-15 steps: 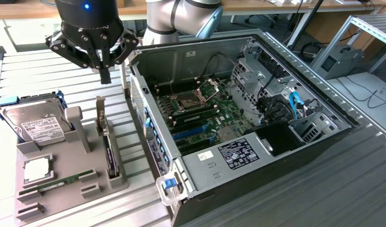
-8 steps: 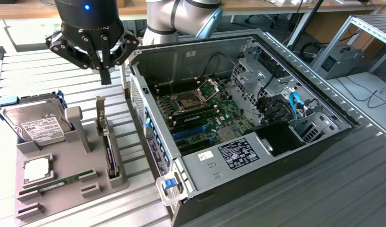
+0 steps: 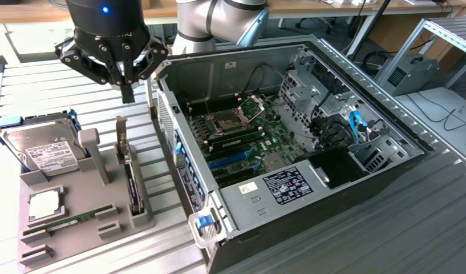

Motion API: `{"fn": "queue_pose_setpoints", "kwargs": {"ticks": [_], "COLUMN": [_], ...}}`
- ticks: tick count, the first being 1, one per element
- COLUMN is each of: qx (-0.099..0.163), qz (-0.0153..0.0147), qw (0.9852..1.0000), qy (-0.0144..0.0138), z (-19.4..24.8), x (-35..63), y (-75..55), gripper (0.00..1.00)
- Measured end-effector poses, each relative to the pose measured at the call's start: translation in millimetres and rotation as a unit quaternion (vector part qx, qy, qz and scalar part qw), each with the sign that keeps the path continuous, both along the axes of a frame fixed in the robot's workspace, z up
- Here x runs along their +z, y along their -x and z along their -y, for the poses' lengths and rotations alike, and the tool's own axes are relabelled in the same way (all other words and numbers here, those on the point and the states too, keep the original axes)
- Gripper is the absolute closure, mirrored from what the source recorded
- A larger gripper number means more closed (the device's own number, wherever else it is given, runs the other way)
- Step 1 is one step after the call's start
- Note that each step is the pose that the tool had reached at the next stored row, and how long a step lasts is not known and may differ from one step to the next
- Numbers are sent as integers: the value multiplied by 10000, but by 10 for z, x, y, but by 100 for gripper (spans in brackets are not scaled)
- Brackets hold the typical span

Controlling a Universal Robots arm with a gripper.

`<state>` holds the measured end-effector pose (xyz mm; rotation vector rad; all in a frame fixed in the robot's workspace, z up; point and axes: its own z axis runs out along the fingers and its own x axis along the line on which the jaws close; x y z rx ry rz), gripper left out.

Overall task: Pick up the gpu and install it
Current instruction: 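Reach for the gpu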

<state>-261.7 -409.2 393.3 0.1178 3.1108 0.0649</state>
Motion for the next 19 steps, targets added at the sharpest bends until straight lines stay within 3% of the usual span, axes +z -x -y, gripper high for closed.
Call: {"fn": "queue_pose_setpoints", "kwargs": {"ticks": [16, 19], "qx": [0, 0], "qz": [0, 0], "qw": [10000, 10000], "qy": [4, 10], "z": [40, 73], "x": [0, 0], "y": [0, 0], "gripper": [89, 89]}}
